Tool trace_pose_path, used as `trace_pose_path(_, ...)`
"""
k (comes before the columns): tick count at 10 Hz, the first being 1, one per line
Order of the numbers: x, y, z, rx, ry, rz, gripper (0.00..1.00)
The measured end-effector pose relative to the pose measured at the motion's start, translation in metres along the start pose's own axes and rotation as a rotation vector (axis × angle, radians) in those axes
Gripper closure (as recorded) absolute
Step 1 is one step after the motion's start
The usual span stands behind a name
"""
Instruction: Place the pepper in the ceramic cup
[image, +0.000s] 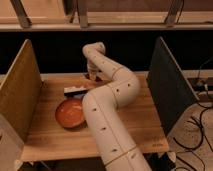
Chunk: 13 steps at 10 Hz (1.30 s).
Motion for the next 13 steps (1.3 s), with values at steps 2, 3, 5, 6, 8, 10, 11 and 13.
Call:
trace_pose_path(2,-0.015,-0.027,-0.033,0.083,-0.034,-0.032,1.00)
trace_pose_path(3,-0.019,-0.037,-0.048,0.119,-0.046,-0.044,1.00)
trace_pose_path(5,-0.020,-0.054,-0.075,0.181,-0.054,-0.054,1.00)
trace_pose_path(6,-0.017,-0.060,-0.088,0.207,-0.058,-0.051,1.00)
trace_pose_path(8,-0.006,-0.064,-0.116,0.253,-0.077,-0.018,1.00)
trace_pose_path(10,0.007,-0.053,-0.142,0.289,-0.097,0.015,1.00)
trace_pose_path(11,0.012,-0.044,-0.152,0.301,-0.104,0.026,1.00)
trace_pose_path(13,0.023,-0.015,-0.169,0.319,-0.120,0.056,1.00)
